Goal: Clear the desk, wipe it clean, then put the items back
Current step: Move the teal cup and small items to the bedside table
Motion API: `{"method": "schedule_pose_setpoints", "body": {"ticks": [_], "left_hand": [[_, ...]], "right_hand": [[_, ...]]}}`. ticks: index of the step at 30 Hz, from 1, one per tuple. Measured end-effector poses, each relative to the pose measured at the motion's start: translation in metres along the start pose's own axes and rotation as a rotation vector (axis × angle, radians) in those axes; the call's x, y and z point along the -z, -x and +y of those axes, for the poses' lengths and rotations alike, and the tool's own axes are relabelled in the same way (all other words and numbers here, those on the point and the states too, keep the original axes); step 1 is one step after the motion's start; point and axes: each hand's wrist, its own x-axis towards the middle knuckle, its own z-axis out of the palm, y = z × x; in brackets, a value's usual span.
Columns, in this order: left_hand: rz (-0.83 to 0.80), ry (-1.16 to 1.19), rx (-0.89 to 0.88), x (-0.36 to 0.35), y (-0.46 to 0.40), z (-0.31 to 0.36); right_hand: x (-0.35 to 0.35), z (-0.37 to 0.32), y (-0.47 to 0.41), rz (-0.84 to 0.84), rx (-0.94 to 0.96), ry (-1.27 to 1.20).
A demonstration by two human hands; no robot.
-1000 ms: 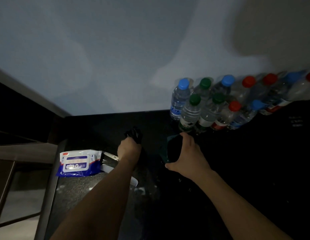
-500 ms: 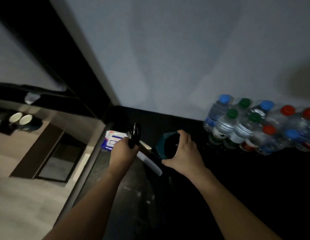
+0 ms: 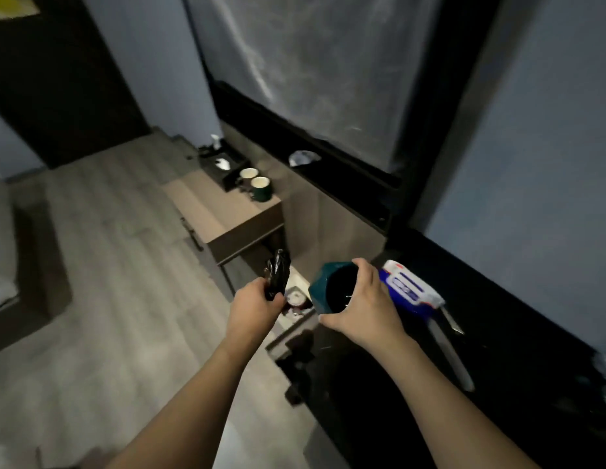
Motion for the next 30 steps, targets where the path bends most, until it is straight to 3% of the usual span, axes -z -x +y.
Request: {"method": "schedule_pose_setpoints", "body": {"ticks": [12, 30], "left_hand": [[0.226, 0.063, 0.193, 0.213, -0.021, -0.213], [0.247, -0.058, 0.249, 0.334, -0.284, -0.313]], "right_hand": [[-0.15, -0.239, -0.021, -0.164, 0.276, 0.029], [-0.289, -0.409, -0.283, -0.258, 0.266, 0.0]]}}
